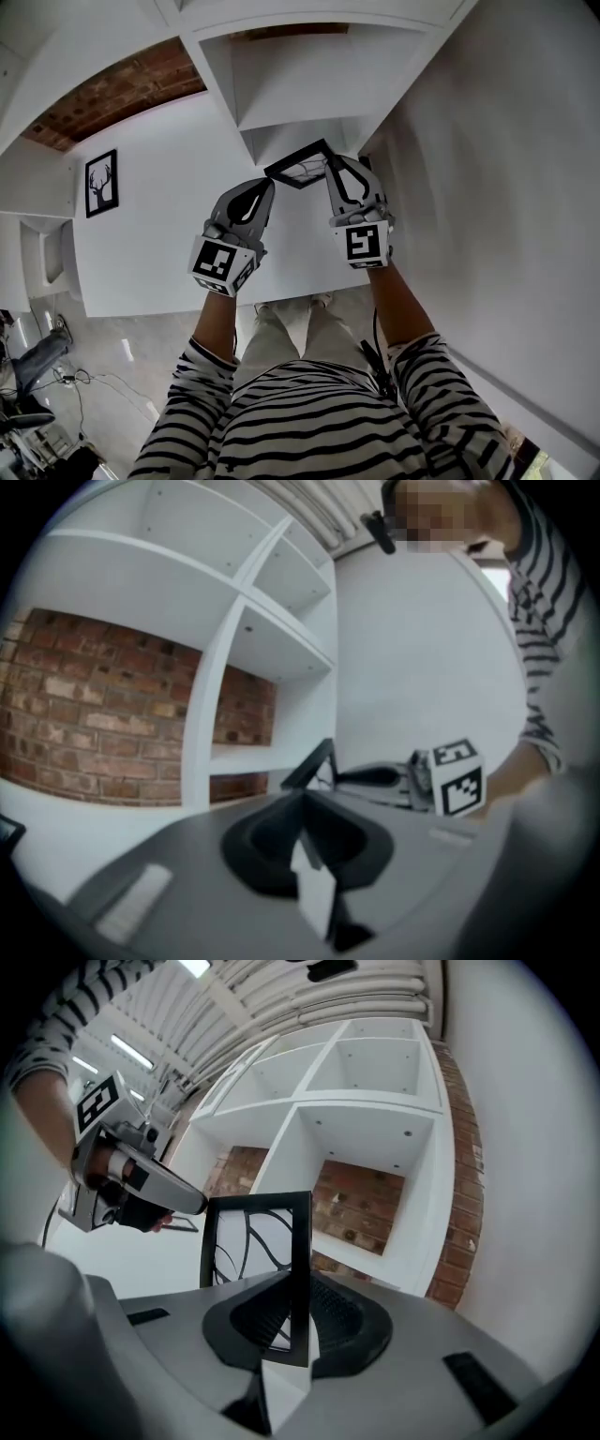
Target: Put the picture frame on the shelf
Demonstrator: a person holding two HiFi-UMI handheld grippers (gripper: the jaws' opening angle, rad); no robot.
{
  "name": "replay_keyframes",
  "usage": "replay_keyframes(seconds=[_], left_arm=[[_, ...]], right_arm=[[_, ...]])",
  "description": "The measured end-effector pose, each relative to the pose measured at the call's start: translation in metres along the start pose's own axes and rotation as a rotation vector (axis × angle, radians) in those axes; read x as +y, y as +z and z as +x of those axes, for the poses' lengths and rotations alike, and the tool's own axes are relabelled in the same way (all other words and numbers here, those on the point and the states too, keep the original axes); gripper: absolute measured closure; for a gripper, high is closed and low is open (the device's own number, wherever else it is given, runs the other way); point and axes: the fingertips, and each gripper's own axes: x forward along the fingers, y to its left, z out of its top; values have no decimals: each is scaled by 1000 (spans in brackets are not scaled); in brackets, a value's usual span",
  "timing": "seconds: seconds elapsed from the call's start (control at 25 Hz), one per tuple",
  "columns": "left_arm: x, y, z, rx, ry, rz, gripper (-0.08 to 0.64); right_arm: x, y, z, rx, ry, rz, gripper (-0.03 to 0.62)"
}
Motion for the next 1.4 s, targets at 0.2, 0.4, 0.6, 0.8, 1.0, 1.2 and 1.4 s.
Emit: replay_keyframes(seconds=[0.2, 0.4, 0.6, 0.8, 1.0, 1.2, 1.4], left_arm=[[18, -31, 12, 48, -35, -15, 552], [25, -48, 33, 59, -79, -15, 552], [29, -62, 53, 64, -104, -20, 552], [29, -77, 72, 87, -138, -17, 552], [28, -86, 84, 96, -159, -8, 552], [23, -92, 89, 88, -175, -10, 552], [19, -95, 89, 85, -183, -15, 552]], right_arm=[[2, -14, 28, 62, 9, -225, 532], [11, -17, 53, 89, 32, -383, 532], [15, -28, 75, 108, 28, -552, 532], [16, -40, 94, 123, 23, -708, 532], [16, -49, 110, 132, 12, -840, 532], [20, -62, 121, 155, 3, -917, 532], [28, -75, 127, 162, 0, -957, 532]])
